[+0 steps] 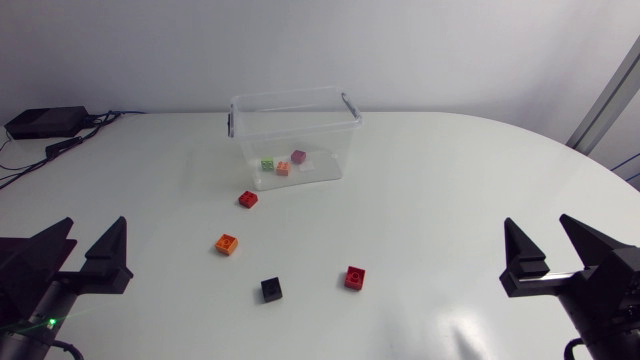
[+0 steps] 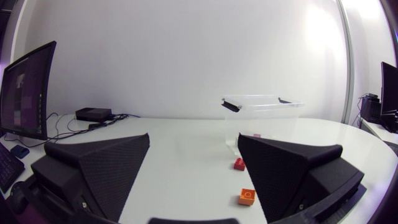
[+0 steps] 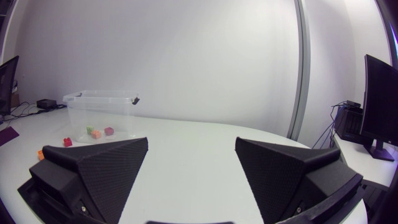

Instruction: Place the duplo bricks in the container

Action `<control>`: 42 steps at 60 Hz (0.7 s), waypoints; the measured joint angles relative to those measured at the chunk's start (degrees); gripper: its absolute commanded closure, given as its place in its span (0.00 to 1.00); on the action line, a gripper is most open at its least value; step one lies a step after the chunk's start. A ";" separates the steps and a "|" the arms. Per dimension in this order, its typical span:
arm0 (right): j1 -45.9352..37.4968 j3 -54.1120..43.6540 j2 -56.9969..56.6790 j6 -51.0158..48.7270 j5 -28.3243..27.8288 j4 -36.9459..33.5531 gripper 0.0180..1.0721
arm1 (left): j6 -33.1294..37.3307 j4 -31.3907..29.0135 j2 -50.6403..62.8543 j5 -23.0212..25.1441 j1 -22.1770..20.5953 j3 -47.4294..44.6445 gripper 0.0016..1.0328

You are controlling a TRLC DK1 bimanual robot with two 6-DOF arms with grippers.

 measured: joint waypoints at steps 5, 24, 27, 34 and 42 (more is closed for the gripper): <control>0.00 0.00 0.00 0.02 0.00 0.00 0.04 | 0.00 0.02 0.00 -0.02 0.00 0.00 0.04; 0.46 0.00 0.00 0.00 -0.22 -0.02 0.04 | -0.28 0.00 0.00 -0.02 0.02 0.02 0.04; 1.16 0.00 -0.02 0.00 -0.22 -0.02 0.04 | -0.26 -0.76 0.00 -0.02 0.04 0.44 0.04; 2.40 0.00 0.02 0.02 -0.35 -0.02 0.04 | -0.26 -1.90 0.15 -0.20 0.07 2.47 0.05; 2.78 2.84 5.99 0.00 -0.33 1.88 0.04 | -0.24 -1.11 6.43 -0.44 0.07 8.59 0.06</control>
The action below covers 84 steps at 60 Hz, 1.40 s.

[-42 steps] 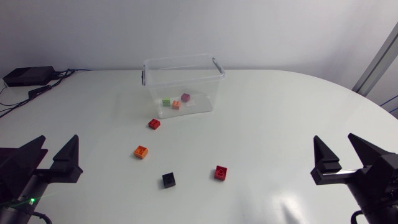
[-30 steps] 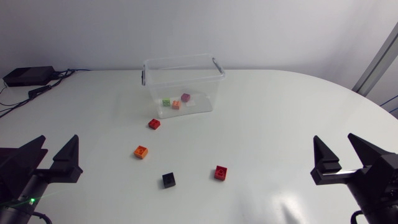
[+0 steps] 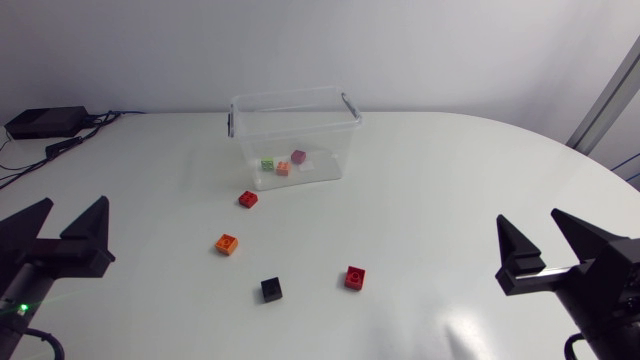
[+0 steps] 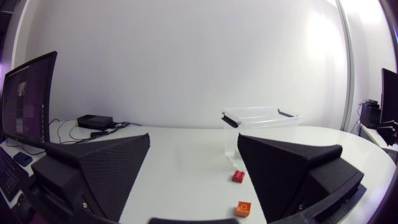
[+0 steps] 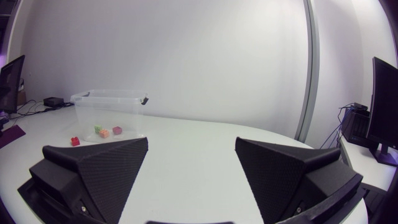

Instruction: Place the duplo bricks in the container

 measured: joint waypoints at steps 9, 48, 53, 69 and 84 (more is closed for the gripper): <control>0.24 6.99 12.07 0.02 -0.04 3.13 0.04 | -0.02 1.16 11.89 -0.02 -0.22 7.06 0.06; 2.49 34.84 56.59 -2.32 -4.70 -17.55 0.04 | 8.04 -33.77 65.24 -0.17 -10.64 40.35 0.07; 2.60 36.87 59.19 -5.03 -6.29 -21.79 0.04 | 8.31 -36.96 70.05 -0.20 -11.98 43.28 0.07; 4.72 45.86 69.90 -19.21 -7.39 -35.15 0.05 | 8.41 -41.05 85.13 -0.17 -14.49 52.37 0.12; 10.27 45.94 70.20 -21.99 -8.00 -34.95 0.08 | 8.22 -42.99 95.58 0.79 -17.31 57.20 0.20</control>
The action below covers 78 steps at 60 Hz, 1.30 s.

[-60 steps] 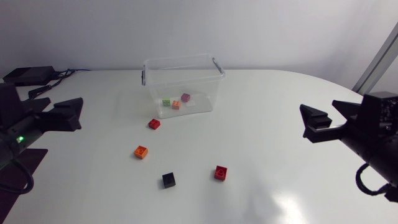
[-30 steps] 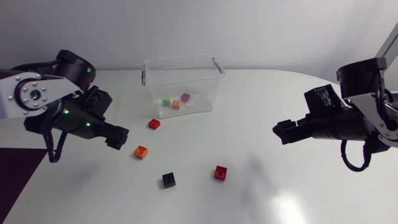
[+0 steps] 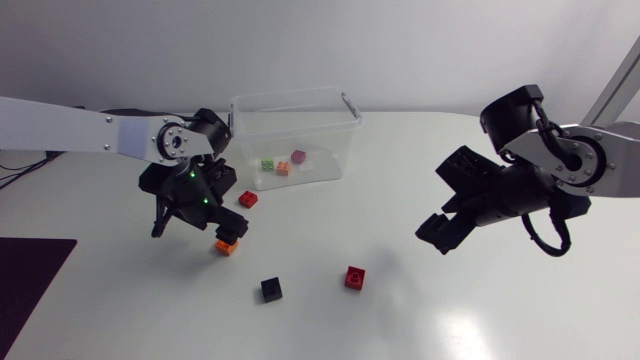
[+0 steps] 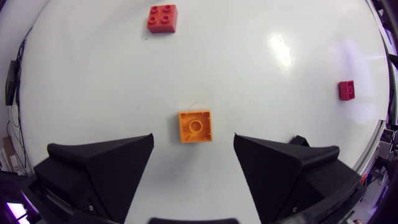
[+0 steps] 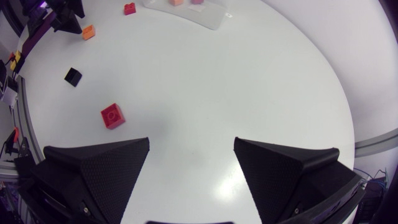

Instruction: Place the duplo bricks in the container

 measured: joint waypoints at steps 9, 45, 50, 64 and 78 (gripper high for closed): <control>3.67 0.44 0.90 -0.02 -0.26 -0.42 0.08 | -0.02 -0.72 3.58 0.39 -0.11 1.64 0.25; 11.52 1.29 6.51 -4.52 -0.87 -0.61 0.14 | 0.00 1.40 8.72 3.80 0.72 3.10 0.73; 13.03 1.81 8.13 -5.66 -0.87 -0.61 0.14 | 0.07 0.07 8.72 3.80 1.16 3.58 0.73; 20.15 3.23 14.86 -7.96 -0.87 -1.64 0.14 | 2.62 -4.28 4.09 3.80 2.14 6.32 0.73; 22.14 8.09 22.08 -8.92 -0.85 -2.60 0.22 | 3.74 -8.22 -2.73 7.56 3.10 15.45 0.73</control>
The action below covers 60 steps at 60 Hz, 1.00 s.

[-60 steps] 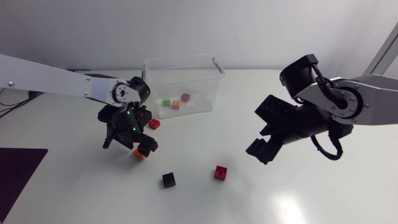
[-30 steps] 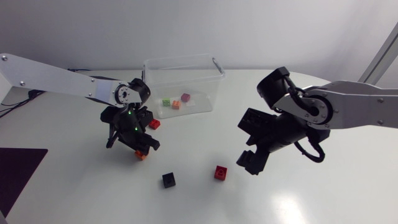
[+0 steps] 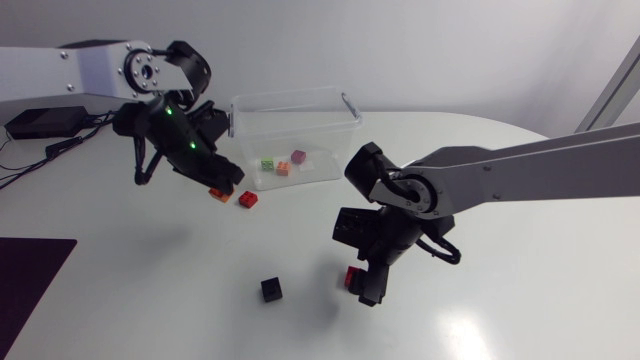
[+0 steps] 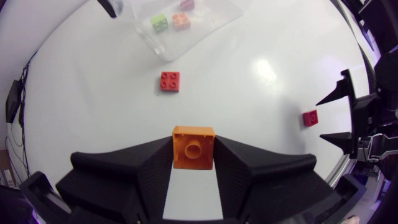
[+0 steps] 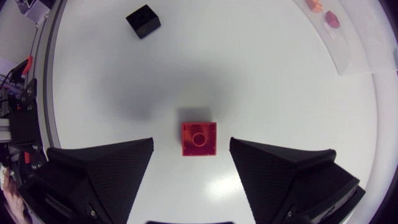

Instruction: Place the duplo bricks in the container

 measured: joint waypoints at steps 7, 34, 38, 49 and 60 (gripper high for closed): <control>0.00 1.73 3.23 -0.92 0.00 -0.57 0.22 | 0.24 -0.72 -0.46 1.68 0.52 4.17 0.73; -0.48 4.48 8.81 -2.43 -0.90 -1.88 0.79 | -1.55 4.52 1.62 4.48 0.63 16.72 0.73; -0.81 5.31 8.92 -2.40 -1.05 -2.51 0.79 | -2.29 5.99 2.91 4.72 0.63 17.75 0.73; -2.71 8.33 8.15 -2.36 -1.77 -5.79 0.80 | -5.70 11.67 8.72 4.85 0.57 21.05 0.72; -3.48 11.41 4.87 -2.14 -4.24 -7.28 0.80 | -7.78 13.62 14.47 4.87 -0.61 28.06 0.71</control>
